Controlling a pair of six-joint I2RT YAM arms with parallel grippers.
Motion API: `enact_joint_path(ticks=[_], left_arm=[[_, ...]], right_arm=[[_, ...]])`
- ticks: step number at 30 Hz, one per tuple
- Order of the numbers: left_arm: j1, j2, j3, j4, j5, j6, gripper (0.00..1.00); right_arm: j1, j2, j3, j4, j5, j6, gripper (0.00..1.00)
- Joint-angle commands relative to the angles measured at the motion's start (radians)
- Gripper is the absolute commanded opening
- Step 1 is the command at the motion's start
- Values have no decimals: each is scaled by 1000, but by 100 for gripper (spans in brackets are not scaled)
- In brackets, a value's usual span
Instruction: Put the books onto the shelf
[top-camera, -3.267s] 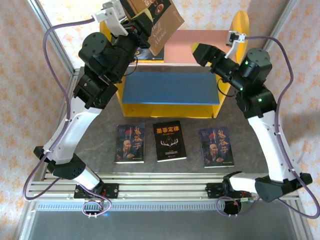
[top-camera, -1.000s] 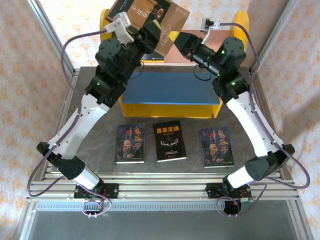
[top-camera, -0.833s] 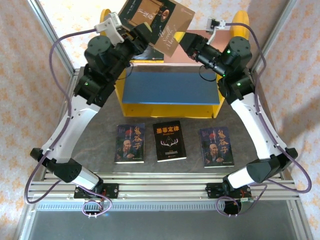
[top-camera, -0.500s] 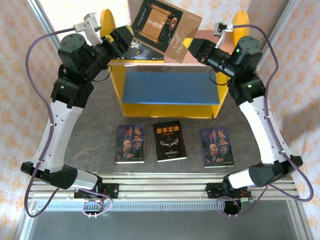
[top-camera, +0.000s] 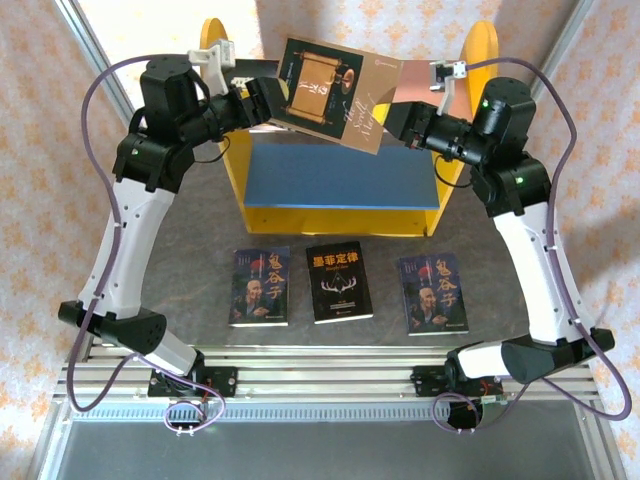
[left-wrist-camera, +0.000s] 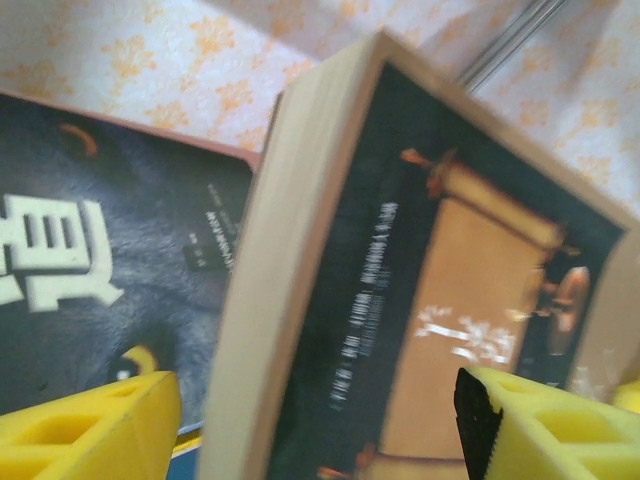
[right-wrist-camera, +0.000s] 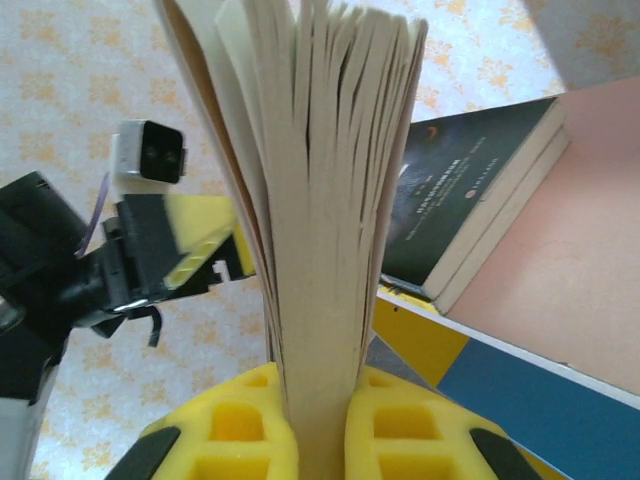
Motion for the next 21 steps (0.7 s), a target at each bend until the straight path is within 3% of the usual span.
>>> enact_joint_path(ticks=[1, 21], left_arm=[[8, -11, 40, -85, 8, 86, 72], [9, -106, -71, 42, 231, 125, 69]], right_arm=[[-8, -39, 39, 99, -65, -12, 0], [-12, -10, 24, 200, -167, 65, 0]])
